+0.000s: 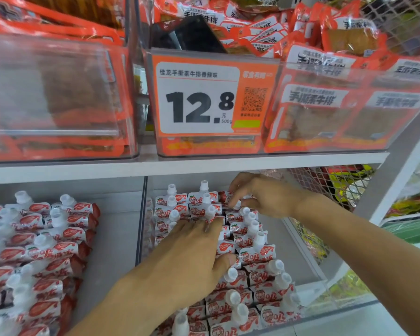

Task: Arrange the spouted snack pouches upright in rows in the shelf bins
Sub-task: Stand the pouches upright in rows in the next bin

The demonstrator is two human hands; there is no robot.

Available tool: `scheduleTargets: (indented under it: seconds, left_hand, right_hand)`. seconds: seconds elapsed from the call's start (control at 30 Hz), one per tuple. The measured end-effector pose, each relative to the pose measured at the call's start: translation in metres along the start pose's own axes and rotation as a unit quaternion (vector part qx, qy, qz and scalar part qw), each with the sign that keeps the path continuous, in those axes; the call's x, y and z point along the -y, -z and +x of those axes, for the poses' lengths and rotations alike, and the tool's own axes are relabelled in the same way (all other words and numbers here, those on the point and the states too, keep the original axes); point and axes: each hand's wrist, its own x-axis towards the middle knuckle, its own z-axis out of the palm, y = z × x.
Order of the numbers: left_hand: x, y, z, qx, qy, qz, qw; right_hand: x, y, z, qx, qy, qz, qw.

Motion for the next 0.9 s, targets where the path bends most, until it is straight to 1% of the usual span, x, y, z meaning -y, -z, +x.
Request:
scheduleTargets:
  seconds: [0.07, 0.13, 0.2, 0.27, 0.3, 0.37, 0.43, 0.5, 0.53, 0.57, 0.6, 0.63, 0.67, 0.73, 0.8, 0.9]
  left_hand:
    - [-0.001, 0.000, 0.000, -0.002, -0.001, -0.001, 1.000]
    - [0.000, -0.001, 0.000, -0.004, 0.000, -0.003, 1.000]
    - [0.000, -0.002, 0.000, -0.007, 0.000, -0.004, 1.000]
    - [0.001, -0.002, 0.001, -0.006, 0.001, -0.005, 1.000]
    - [0.001, -0.002, 0.001, -0.006, -0.001, -0.005, 1.000]
    - [0.001, -0.002, 0.002, -0.006, -0.003, -0.004, 1.000]
    - [0.001, -0.002, 0.002, -0.006, -0.003, -0.005, 1.000]
    - [0.001, -0.001, 0.001, -0.003, -0.001, -0.006, 1.000]
    - [0.001, -0.001, 0.001, 0.000, 0.000, -0.006, 1.000]
    - [0.001, -0.001, 0.001, 0.001, -0.001, -0.005, 1.000]
    - [0.001, -0.001, 0.002, 0.001, -0.001, -0.003, 1.000]
    - [0.001, -0.002, 0.002, 0.000, -0.002, -0.001, 1.000]
    - [0.001, -0.002, 0.003, 0.000, -0.002, 0.000, 1.000]
    - [0.001, -0.003, 0.003, -0.002, 0.000, 0.001, 1.000]
    - [0.001, -0.003, 0.002, -0.003, 0.000, 0.003, 1.000]
    - [0.000, -0.004, 0.003, -0.004, 0.000, 0.011, 1.000]
  right_hand:
    - [-0.003, -0.005, -0.002, 0.003, 0.006, -0.012, 1.000]
    - [-0.007, -0.006, -0.004, -0.028, 0.009, -0.001, 1.000]
    - [-0.010, -0.003, -0.006, -0.071, -0.028, 0.031, 0.997]
    - [-0.011, 0.000, -0.007, -0.095, -0.056, 0.072, 0.991]
    - [-0.008, 0.001, -0.006, -0.085, -0.062, 0.096, 0.990]
    - [-0.001, 0.001, 0.000, -0.041, -0.085, 0.147, 0.985]
    - [0.001, 0.002, 0.006, -0.021, -0.113, 0.242, 0.963]
    - [-0.001, 0.003, 0.005, -0.068, -0.156, 0.362, 0.917]
    - [-0.004, 0.002, 0.004, -0.098, -0.177, 0.401, 0.893]
    - [-0.004, 0.001, 0.002, -0.116, -0.184, 0.401, 0.890]
    - [-0.006, -0.001, 0.000, -0.119, -0.187, 0.340, 0.914]
    - [-0.005, -0.003, -0.002, -0.106, -0.187, 0.269, 0.939]
    - [-0.004, -0.006, -0.003, -0.097, -0.177, 0.218, 0.955]
    - [0.000, -0.010, -0.002, -0.109, -0.155, 0.165, 0.968]
    - [0.003, -0.014, 0.002, -0.111, -0.146, 0.145, 0.972]
    - [0.002, -0.015, 0.004, -0.049, -0.168, 0.186, 0.967]
